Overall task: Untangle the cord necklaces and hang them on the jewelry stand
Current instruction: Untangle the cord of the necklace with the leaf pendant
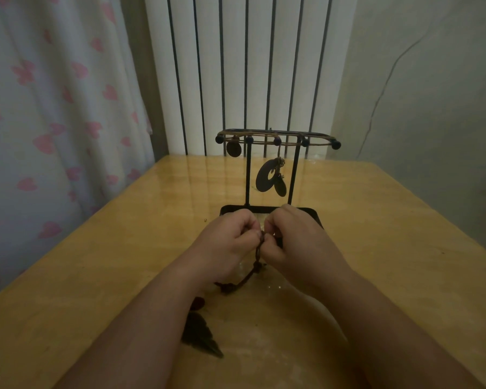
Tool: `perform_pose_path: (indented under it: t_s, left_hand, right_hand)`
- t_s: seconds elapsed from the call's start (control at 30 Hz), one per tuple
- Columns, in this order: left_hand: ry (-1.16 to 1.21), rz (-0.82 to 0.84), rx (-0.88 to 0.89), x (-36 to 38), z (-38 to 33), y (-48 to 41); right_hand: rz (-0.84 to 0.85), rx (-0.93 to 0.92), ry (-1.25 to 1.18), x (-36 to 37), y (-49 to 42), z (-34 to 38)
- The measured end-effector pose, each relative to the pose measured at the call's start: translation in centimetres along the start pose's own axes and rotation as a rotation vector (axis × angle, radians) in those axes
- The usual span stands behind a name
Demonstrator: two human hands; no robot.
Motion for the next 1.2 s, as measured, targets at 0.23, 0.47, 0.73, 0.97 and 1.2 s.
perform_pose_path:
  t_s: [0.23,0.47,0.73,0.97,1.2]
  left_hand:
    - [0.072,0.011,-0.036,0.1,0.4,0.0]
    - [0.284,0.063,-0.138,0.6,0.6,0.3]
    - [0.470,0.051,-0.174,0.6,0.5,0.5]
    - [0.327,-0.030,-0.090,-0.5,0.4,0.1]
    - [0.190,-0.094,-0.043,-0.8,0.5,-0.1]
  right_hand:
    - [0.020,0.030,-0.040,0.3,0.1,0.0]
    - [-0.034,0.024,-0.079,0.3,0.3,0.0]
    - [-0.181,0.027,-0.187,-0.4,0.4,0.1]
    - [-0.076,0.045,-0.254,-0.1,0.3,-0.6]
    - [-0.090,0.016,-0.189,-0.5,0.3,-1.2]
Point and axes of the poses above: each hand's wrist, its own y-axis away from the middle knuckle, its own x-axis out of the palm, z = x × y, the point moved 8 cm from there along -y, towards the middle knuckle, and after that the axes turned 8 degrees about -z, right-handed, at the moved point
